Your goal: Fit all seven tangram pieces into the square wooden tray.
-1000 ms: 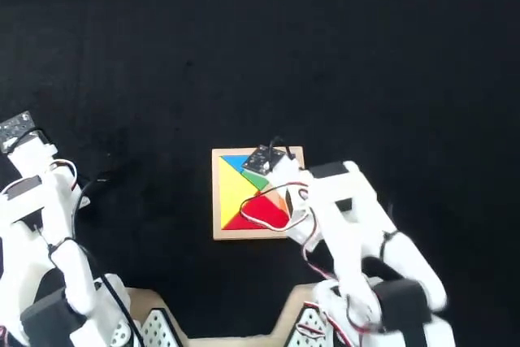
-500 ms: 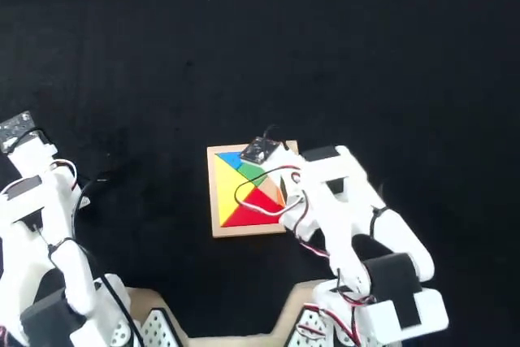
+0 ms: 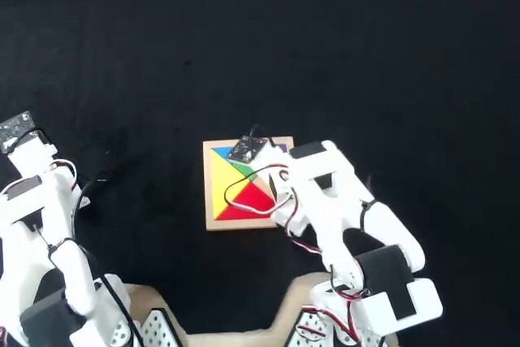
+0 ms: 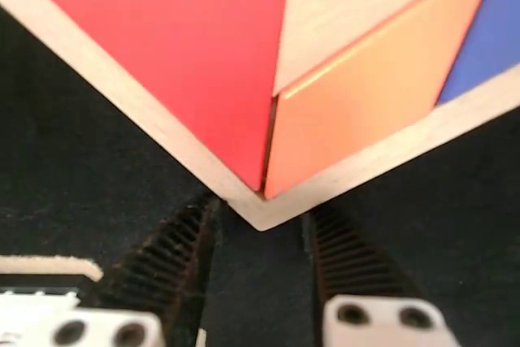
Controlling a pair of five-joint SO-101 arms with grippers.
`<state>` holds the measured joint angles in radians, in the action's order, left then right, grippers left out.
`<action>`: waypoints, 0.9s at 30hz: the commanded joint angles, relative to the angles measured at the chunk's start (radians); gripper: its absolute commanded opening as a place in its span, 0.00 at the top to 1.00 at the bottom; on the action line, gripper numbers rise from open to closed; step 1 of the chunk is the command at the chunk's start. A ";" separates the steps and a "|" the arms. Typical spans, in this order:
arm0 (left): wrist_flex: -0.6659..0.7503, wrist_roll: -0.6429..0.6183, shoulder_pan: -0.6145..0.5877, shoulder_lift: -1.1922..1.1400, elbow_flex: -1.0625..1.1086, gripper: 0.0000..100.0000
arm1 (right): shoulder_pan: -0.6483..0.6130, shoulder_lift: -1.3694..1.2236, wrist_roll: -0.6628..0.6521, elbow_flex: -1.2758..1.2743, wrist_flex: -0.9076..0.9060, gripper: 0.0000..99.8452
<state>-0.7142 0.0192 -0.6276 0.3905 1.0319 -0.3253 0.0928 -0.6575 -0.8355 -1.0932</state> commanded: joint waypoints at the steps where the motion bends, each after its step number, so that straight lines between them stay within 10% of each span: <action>1: 0.011 0.003 0.012 0.014 -0.004 0.97 | -0.044 0.004 0.006 0.114 0.012 0.85; 27: 0.011 0.003 0.010 0.014 -0.004 0.97 | -0.123 0.012 0.006 0.249 -0.058 0.85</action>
<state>-0.7142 0.0192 -0.6276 0.3905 1.0319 -0.4419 0.0898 -0.6559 -0.6329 -1.1577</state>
